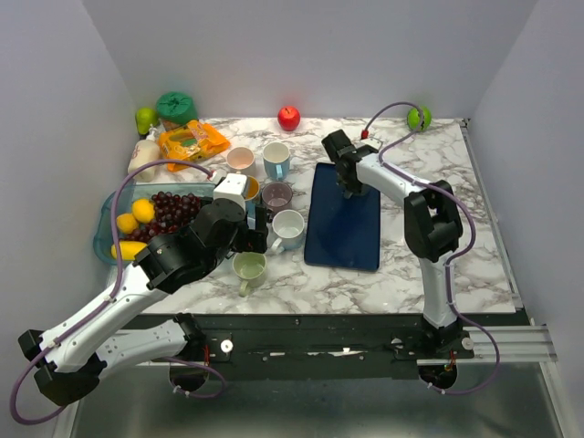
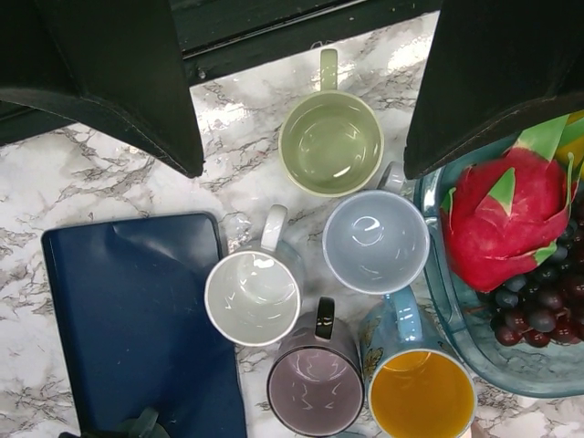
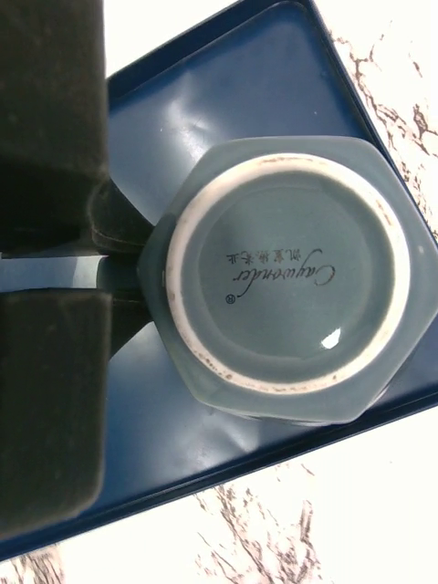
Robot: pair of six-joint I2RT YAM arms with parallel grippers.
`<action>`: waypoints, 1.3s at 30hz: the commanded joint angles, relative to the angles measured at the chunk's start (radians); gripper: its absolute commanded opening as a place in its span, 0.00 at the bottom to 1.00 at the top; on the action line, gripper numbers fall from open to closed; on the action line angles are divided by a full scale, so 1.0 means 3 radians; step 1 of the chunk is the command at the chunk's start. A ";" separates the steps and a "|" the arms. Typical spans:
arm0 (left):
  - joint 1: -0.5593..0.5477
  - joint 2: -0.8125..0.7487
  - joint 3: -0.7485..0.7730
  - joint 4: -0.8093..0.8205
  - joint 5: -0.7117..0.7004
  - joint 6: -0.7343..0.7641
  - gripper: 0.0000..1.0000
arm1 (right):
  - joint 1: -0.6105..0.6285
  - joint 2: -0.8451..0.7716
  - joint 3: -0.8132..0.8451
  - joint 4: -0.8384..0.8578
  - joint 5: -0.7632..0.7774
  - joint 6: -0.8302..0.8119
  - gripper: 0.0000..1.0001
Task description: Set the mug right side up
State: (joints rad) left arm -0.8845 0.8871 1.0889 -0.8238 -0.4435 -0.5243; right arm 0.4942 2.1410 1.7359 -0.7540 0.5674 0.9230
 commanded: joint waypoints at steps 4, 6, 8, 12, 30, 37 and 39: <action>0.0028 -0.0022 -0.0004 0.0138 0.0123 0.0045 0.99 | 0.0004 -0.0356 -0.0187 0.0355 0.0001 -0.0473 0.01; 0.0034 -0.0002 0.0021 0.0179 0.0138 0.0040 0.99 | 0.0009 -0.0621 -0.0314 0.0544 -0.0071 -0.0555 0.01; 0.0039 0.0024 0.0052 0.0230 0.0174 0.0045 0.99 | 0.0020 -0.0862 -0.0575 0.0824 -0.0234 -0.0714 0.01; 0.0049 0.0060 0.0118 0.0373 0.0266 0.0045 0.99 | 0.0014 -0.1444 -0.0852 0.1168 -0.0663 -0.0929 0.01; 0.0069 0.0106 0.0272 0.2397 0.1640 -0.0031 0.99 | 0.0014 -0.3459 -0.1092 0.2206 -0.2816 -0.1123 0.01; 0.0069 0.0514 0.0522 0.3139 0.2275 -0.0221 0.99 | 0.0014 -0.3767 -0.1072 0.2483 -0.3389 -0.0981 0.01; 0.0069 0.0622 0.0593 0.3374 0.2459 -0.0287 0.99 | 0.0014 -0.3803 -0.1123 0.2743 -0.3578 -0.0894 0.01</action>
State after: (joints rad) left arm -0.8677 1.0080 1.2140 -0.0185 0.1139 -0.5621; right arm 0.4957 1.0431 1.3823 -0.1444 -0.3462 0.6128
